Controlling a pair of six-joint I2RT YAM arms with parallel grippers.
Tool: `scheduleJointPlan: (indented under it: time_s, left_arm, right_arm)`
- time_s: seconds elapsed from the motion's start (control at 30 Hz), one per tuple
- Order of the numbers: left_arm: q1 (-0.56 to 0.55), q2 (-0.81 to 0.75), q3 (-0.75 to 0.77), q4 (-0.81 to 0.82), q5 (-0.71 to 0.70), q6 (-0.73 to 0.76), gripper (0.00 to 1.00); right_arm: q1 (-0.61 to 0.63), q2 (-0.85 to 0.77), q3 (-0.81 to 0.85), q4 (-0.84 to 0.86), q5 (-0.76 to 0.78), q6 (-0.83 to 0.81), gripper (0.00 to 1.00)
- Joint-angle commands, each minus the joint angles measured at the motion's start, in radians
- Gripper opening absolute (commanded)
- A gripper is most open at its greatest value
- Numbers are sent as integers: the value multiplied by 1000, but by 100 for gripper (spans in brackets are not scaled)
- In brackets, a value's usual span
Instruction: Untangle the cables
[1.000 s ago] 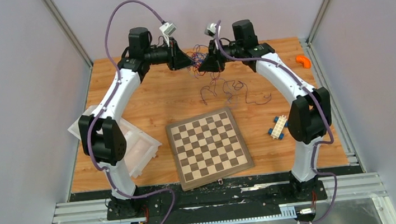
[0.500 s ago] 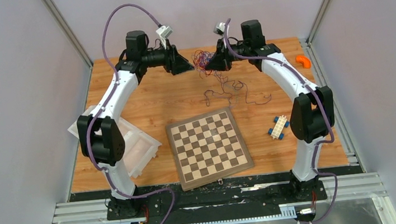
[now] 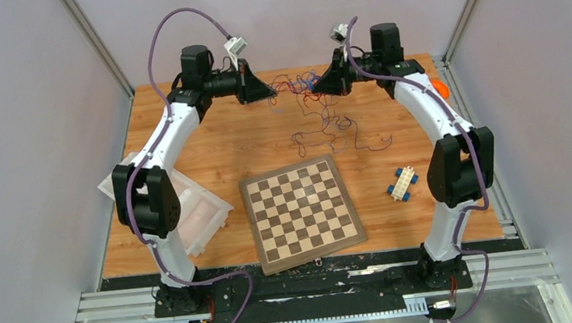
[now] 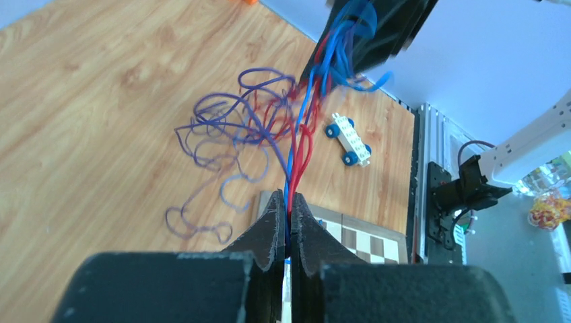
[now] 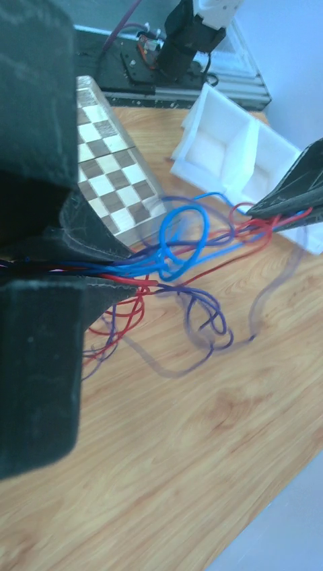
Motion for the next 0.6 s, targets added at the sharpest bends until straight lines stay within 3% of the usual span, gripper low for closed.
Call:
scheduleJointPlan:
  time_s: [0.0,0.4,0.57]
  left_arm:
    - [157,-109,-57,-16,-8,3,0]
    - [345,-147,-38,-175,-161,146,0]
    - [393,-154,-32,-187,-194,162,0]
  right_arm:
    - [-175,-51,-24,-61,66,-36,0]
    - [-366,-51,-14,-123,124,-100,0]
    - [-392,-60,-15,-145,125,-122,8]
